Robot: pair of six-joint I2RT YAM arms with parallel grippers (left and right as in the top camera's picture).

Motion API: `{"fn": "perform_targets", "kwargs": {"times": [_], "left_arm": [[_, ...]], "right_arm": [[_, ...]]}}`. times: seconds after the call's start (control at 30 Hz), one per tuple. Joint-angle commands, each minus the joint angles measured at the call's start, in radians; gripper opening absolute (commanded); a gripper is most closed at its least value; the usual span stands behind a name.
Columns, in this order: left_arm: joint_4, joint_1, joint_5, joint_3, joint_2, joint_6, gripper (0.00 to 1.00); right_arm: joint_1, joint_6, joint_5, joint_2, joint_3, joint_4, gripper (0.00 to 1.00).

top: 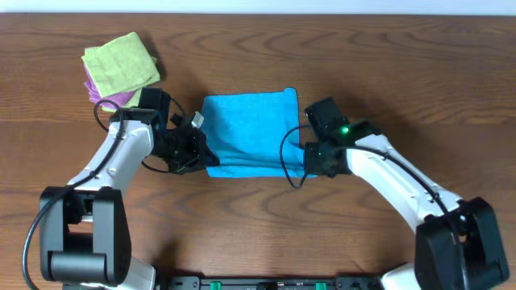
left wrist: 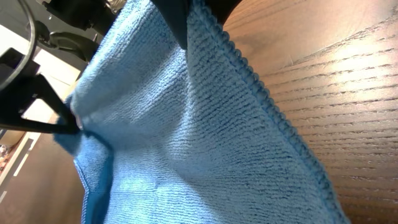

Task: Fold the cloth
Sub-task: 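Lower the stretched blue cloth onto the table with both grippers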

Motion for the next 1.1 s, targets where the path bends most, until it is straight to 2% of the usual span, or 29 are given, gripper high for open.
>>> {"fn": "perform_targets", "kwargs": {"times": [0.0, 0.63, 0.83, 0.93, 1.07], "left_arm": [[-0.004, 0.007, -0.004, -0.004, -0.017, 0.010, 0.06], [-0.006, 0.007, -0.009, -0.004, -0.017, 0.006, 0.06], [0.031, 0.007, 0.001, -0.004, -0.017, -0.065, 0.06], [0.111, 0.007, 0.001, -0.003, -0.017, -0.129, 0.06], [0.256, 0.006, -0.029, -0.003, -0.017, -0.233, 0.06]], "right_arm": [[-0.001, 0.069, 0.016, -0.018, -0.043, 0.000, 0.01], [0.063, 0.114, 0.023, -0.024, -0.086, 0.006, 0.01], [0.062, 0.100, 0.191, -0.121, -0.085, 0.085, 0.01], [0.062, -0.005, 0.195, -0.157, -0.085, 0.182, 0.01], [0.056, -0.058, 0.196, -0.153, -0.085, 0.276, 0.01]]}}
